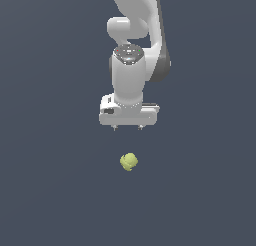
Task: Pick up the object and move it to a goal position.
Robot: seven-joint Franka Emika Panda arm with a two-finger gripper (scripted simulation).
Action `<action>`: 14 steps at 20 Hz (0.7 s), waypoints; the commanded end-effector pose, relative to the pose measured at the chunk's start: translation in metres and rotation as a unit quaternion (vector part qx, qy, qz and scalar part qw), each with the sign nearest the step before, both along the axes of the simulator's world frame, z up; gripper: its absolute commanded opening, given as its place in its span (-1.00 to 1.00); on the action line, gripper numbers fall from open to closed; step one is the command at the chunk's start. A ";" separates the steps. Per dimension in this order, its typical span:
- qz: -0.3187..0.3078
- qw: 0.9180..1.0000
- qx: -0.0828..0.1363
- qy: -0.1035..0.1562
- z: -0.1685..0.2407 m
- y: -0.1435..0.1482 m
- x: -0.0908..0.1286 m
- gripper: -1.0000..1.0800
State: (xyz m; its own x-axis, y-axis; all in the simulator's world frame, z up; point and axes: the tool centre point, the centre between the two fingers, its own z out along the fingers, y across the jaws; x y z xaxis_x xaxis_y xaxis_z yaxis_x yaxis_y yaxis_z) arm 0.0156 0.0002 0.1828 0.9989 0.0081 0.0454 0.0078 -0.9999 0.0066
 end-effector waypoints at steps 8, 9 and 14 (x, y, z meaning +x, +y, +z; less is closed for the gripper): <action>0.020 1.000 -0.008 -0.009 0.005 0.001 0.005 0.92; 0.022 1.000 -0.009 -0.010 0.006 0.002 0.005 0.92; 0.023 1.000 -0.009 -0.010 0.006 0.002 0.005 0.92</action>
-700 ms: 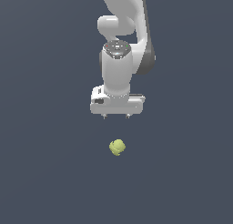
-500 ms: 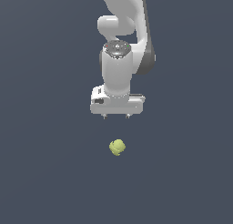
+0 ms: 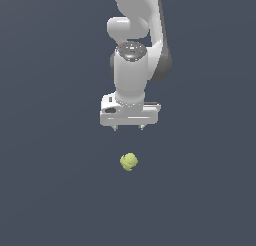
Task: Pick up the object and move it to a goal position.
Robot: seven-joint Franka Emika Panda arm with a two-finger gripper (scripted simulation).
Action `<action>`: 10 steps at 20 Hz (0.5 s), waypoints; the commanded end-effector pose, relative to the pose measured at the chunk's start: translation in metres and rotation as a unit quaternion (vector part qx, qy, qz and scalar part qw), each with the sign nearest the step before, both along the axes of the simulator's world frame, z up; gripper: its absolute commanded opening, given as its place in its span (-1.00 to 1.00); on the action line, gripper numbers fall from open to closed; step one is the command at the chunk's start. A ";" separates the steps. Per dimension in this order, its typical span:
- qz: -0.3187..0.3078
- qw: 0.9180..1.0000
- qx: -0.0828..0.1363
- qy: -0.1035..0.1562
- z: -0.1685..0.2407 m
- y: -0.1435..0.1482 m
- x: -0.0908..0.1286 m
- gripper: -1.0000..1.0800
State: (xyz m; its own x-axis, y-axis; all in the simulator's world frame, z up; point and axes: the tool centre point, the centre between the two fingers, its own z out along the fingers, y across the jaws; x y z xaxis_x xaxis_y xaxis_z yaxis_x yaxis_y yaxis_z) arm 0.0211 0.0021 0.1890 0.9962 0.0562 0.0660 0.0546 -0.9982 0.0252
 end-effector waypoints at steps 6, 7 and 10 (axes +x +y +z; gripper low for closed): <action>0.010 1.000 -0.001 0.001 -0.002 0.000 0.003 0.92; 0.014 1.000 -0.001 0.002 -0.004 0.000 0.004 0.92; 0.031 1.000 -0.003 0.004 -0.008 0.000 0.008 0.92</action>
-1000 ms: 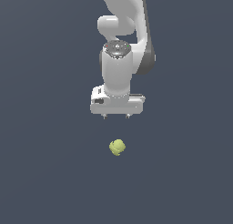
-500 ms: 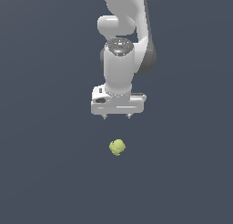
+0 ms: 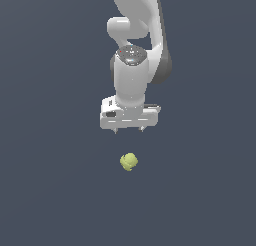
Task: Pick up the object and move it to a goal position.
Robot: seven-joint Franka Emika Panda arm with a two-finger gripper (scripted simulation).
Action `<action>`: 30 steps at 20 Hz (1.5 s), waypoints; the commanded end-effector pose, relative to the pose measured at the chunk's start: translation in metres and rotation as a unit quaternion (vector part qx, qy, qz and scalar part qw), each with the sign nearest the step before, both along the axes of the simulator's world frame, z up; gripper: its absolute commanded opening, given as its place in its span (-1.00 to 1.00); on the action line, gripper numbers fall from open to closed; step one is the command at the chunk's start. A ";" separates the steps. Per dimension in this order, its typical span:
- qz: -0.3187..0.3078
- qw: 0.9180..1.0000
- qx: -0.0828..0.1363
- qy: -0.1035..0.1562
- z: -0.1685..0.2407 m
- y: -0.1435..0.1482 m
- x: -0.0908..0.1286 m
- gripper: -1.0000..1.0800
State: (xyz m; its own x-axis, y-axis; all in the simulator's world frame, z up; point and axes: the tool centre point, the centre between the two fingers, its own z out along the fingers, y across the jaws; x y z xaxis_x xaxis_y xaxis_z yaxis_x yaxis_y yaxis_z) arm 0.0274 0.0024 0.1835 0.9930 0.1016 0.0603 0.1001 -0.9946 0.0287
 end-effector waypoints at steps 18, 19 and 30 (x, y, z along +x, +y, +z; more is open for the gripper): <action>0.210 0.977 -0.004 0.026 -0.063 0.003 0.051 0.92; 0.220 0.975 -0.003 0.027 -0.066 0.003 0.053 0.92; 0.289 0.957 0.001 0.033 -0.091 0.002 0.067 0.92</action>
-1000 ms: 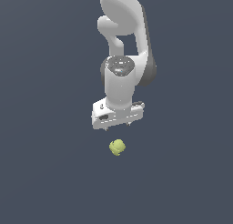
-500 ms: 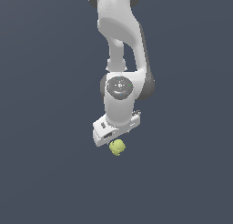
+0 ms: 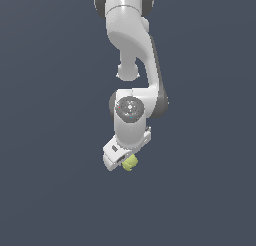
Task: Pick up the object and move it to a goal position.
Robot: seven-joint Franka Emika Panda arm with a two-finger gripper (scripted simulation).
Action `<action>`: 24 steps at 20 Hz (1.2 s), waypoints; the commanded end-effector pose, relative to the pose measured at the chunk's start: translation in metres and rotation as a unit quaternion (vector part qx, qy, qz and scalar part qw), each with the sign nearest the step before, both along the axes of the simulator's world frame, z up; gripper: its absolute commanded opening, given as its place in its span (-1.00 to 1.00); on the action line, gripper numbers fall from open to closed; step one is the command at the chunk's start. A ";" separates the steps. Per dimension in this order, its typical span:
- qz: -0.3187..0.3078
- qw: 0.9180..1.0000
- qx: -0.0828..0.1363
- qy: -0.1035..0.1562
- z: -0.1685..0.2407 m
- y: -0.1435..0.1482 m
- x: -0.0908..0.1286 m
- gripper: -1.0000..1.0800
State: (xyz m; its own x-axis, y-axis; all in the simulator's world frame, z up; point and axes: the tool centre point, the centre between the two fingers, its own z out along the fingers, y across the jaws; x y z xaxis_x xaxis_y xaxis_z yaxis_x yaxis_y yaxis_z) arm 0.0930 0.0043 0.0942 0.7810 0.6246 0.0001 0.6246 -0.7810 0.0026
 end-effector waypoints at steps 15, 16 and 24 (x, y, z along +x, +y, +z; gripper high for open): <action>0.011 1.000 0.001 0.001 -0.042 0.000 0.001 0.92; 0.011 1.000 0.001 0.001 -0.047 0.000 0.001 0.92; 0.012 1.000 0.001 0.001 -0.054 0.000 0.002 -1.00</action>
